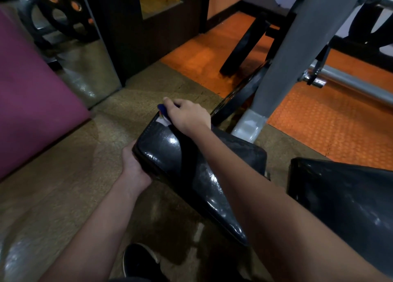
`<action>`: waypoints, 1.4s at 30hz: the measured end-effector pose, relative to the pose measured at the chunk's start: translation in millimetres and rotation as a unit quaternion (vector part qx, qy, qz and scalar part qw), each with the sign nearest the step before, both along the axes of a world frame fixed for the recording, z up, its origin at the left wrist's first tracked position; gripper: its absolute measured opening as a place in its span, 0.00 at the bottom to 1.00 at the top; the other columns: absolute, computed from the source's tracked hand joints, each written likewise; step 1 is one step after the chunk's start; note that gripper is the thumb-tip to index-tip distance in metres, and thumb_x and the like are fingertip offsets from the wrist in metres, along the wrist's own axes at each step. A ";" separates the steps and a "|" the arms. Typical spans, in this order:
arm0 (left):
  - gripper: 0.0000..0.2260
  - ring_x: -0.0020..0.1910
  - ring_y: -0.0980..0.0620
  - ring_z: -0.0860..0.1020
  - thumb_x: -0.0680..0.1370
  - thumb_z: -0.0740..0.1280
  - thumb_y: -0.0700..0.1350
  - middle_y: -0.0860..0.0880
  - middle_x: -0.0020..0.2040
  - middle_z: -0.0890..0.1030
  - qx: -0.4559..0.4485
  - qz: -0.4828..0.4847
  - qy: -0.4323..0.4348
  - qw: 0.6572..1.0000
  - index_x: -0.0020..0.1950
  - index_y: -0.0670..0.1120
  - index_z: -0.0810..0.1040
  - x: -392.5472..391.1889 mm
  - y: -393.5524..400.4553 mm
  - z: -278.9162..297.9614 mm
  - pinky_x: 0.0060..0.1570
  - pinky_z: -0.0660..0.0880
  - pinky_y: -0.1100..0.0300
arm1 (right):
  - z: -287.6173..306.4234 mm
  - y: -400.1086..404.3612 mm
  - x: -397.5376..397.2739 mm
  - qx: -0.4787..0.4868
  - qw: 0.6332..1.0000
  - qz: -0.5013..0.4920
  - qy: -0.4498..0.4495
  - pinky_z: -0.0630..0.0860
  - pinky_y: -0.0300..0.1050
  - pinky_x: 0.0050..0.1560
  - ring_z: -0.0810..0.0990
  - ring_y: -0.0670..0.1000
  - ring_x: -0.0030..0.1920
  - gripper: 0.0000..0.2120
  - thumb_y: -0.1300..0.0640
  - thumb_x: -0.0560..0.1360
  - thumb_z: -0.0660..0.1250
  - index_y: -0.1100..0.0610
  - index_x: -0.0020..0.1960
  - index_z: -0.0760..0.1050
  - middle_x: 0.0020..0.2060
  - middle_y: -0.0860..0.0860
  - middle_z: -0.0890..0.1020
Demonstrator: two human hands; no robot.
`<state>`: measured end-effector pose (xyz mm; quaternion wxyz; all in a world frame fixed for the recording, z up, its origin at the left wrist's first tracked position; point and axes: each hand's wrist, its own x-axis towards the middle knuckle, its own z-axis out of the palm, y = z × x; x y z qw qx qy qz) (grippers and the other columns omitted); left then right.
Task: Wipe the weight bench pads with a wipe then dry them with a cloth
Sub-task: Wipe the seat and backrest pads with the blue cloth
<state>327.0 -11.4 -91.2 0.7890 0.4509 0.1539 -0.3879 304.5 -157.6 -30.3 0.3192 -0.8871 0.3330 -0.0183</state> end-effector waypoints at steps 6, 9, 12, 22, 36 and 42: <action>0.11 0.40 0.48 0.80 0.77 0.58 0.48 0.47 0.42 0.80 0.004 -0.002 0.005 1.000 0.45 0.48 0.80 4.5 2.4 -4.1 0.46 0.75 0.57 | -32.2 -38.5 -62.4 -0.010 0.999 -0.036 -0.023 0.71 0.46 0.45 0.81 0.55 0.50 0.26 0.30 0.81 0.51 0.43 0.56 0.82 0.47 0.50 0.84; 0.10 0.39 0.48 0.78 0.76 0.59 0.47 0.47 0.40 0.78 0.001 -0.003 0.005 1.000 0.43 0.49 0.79 5.6 2.5 -6.3 0.44 0.75 0.57 | -48.7 -60.9 -105.2 0.003 0.996 -0.084 -0.004 0.68 0.48 0.46 0.80 0.56 0.54 0.23 0.32 0.82 0.52 0.44 0.52 0.81 0.47 0.50 0.83; 0.09 0.39 0.48 0.78 0.76 0.60 0.47 0.47 0.41 0.78 0.002 -0.005 0.004 1.000 0.43 0.48 0.79 4.5 1.3 -4.3 0.44 0.75 0.57 | -55.9 -76.2 -135.3 -0.001 0.991 -0.133 0.014 0.67 0.49 0.49 0.79 0.59 0.58 0.20 0.36 0.83 0.54 0.43 0.54 0.82 0.52 0.54 0.83; 0.11 0.39 0.48 0.78 0.77 0.59 0.49 0.47 0.39 0.78 0.009 -0.013 0.010 1.000 0.42 0.48 0.80 0.3 1.2 -0.1 0.45 0.74 0.57 | -40.1 -69.7 -97.6 0.045 0.927 -0.347 0.133 0.68 0.51 0.62 0.78 0.60 0.64 0.29 0.40 0.81 0.51 0.57 0.66 0.78 0.64 0.60 0.80; 0.25 0.39 0.45 0.86 0.77 0.54 0.52 0.43 0.43 0.86 -0.012 0.015 -0.003 1.000 0.35 0.46 0.88 -6.9 -2.3 12.1 0.53 0.77 0.51 | -31.5 70.4 -86.8 -0.137 0.974 0.051 -0.171 0.52 0.54 0.82 0.56 0.53 0.82 0.22 0.40 0.85 0.53 0.39 0.78 0.65 0.81 0.50 0.63; 0.16 0.39 0.46 0.82 0.79 0.55 0.47 0.44 0.42 0.83 -0.005 0.016 -0.003 1.000 0.44 0.46 0.82 -6.3 1.1 13.2 0.46 0.79 0.55 | -77.7 60.1 -191.2 -0.196 0.969 0.088 -0.124 0.58 0.59 0.80 0.50 0.50 0.83 0.24 0.39 0.86 0.52 0.36 0.81 0.57 0.83 0.46 0.54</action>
